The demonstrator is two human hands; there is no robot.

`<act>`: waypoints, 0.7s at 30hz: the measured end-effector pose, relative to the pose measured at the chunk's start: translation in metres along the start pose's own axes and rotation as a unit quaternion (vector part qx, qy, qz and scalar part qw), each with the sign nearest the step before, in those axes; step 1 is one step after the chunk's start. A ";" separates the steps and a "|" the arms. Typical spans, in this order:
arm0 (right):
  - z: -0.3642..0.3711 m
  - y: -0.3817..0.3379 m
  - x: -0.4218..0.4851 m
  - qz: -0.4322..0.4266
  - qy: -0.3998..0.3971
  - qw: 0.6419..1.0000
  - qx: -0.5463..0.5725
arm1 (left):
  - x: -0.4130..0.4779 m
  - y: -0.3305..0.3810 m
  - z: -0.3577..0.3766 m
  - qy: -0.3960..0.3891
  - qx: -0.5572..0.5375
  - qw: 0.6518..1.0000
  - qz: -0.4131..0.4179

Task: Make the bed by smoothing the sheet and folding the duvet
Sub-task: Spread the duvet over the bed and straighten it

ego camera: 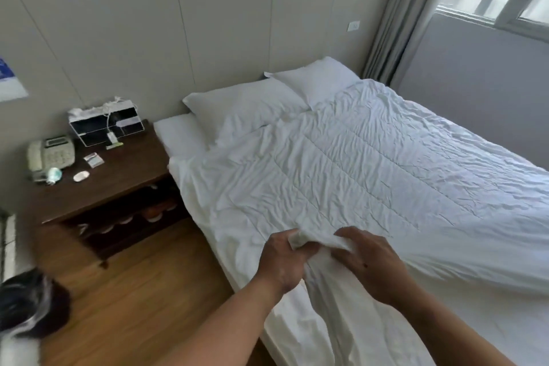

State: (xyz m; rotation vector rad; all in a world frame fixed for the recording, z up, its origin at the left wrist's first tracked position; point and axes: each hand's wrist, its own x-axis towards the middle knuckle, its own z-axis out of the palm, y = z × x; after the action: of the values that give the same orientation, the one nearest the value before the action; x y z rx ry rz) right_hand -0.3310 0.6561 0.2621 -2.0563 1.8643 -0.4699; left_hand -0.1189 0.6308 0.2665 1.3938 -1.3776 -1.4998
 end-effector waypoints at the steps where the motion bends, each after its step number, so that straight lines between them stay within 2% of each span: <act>1: 0.008 0.007 0.010 -0.004 0.006 1.000 -0.030 | 0.012 -0.001 -0.016 0.010 -0.004 1.000 -0.005; 3: 0.032 0.026 0.038 0.007 0.030 0.997 -0.076 | 0.040 -0.009 -0.047 0.036 -0.020 0.999 -0.026; 5: 0.047 0.035 0.065 0.049 0.052 0.995 -0.076 | 0.063 -0.013 -0.069 0.055 -0.027 0.997 -0.051; 9: 0.073 0.021 0.183 0.078 0.022 0.996 -0.027 | 0.136 -0.022 -0.117 0.111 -0.066 0.988 -0.086; 16: 0.106 -0.022 0.370 -0.046 -0.037 0.998 -0.013 | 0.239 -0.015 -0.210 0.222 -0.100 0.959 -0.142; 21: 0.129 -0.064 0.466 -0.072 -0.075 0.994 0.015 | 0.294 -0.012 -0.278 0.271 -0.087 0.949 -0.138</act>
State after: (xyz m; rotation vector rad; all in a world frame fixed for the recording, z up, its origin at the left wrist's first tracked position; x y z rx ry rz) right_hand -0.1735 0.2010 0.1878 -2.1509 1.6224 -0.3639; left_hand 0.0879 0.2866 0.2117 1.7637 -0.7182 -1.2297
